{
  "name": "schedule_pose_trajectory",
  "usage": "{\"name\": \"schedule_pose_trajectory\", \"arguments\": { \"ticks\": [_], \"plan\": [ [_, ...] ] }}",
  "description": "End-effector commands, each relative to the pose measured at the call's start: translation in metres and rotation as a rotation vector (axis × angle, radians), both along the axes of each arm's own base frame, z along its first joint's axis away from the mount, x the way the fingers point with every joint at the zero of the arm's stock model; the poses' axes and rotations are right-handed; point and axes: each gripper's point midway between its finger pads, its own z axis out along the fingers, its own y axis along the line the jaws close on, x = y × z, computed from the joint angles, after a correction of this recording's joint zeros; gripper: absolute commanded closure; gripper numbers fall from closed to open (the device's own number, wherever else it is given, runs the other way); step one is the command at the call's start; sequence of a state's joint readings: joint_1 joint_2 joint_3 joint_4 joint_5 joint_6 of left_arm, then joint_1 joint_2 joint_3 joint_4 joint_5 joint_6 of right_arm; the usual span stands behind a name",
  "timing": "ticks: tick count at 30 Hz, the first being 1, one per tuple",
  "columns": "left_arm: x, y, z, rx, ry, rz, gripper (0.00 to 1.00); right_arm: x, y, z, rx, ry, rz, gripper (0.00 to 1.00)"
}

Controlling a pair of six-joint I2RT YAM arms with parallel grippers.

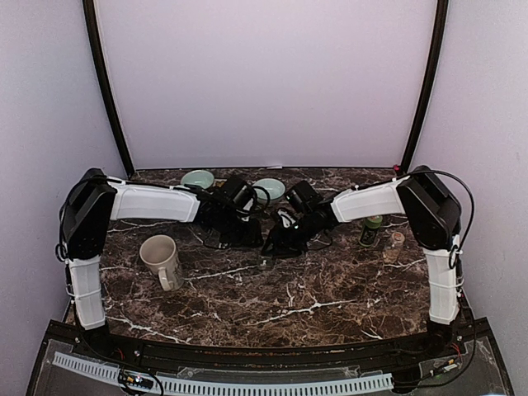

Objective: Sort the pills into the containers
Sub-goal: Close the lid of the pill container.

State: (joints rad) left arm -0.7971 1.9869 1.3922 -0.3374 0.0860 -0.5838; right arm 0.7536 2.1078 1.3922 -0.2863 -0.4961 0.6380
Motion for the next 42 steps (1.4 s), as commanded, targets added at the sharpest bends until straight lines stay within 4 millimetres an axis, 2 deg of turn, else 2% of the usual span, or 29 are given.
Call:
{"name": "schedule_pose_trajectory", "arguments": {
  "ticks": [1, 9, 21, 42],
  "plan": [
    [0.004, -0.01, 0.04, -0.073, -0.071, -0.013, 0.58, -0.007, -0.009, -0.032, -0.093, 0.044, -0.013, 0.55],
    [0.001, -0.005, 0.038, -0.066, -0.069, -0.004, 0.58, -0.008, -0.011, -0.034, -0.103, 0.05, -0.017, 0.56],
    [-0.013, 0.006, 0.014, -0.055, -0.023, 0.013, 0.63, -0.014, -0.025, -0.051, -0.185, 0.074, -0.024, 0.59],
    [-0.019, -0.001, -0.006, -0.068, 0.027, -0.017, 0.64, -0.014, -0.027, -0.058, -0.209, 0.092, -0.027, 0.64]
  ]
}}
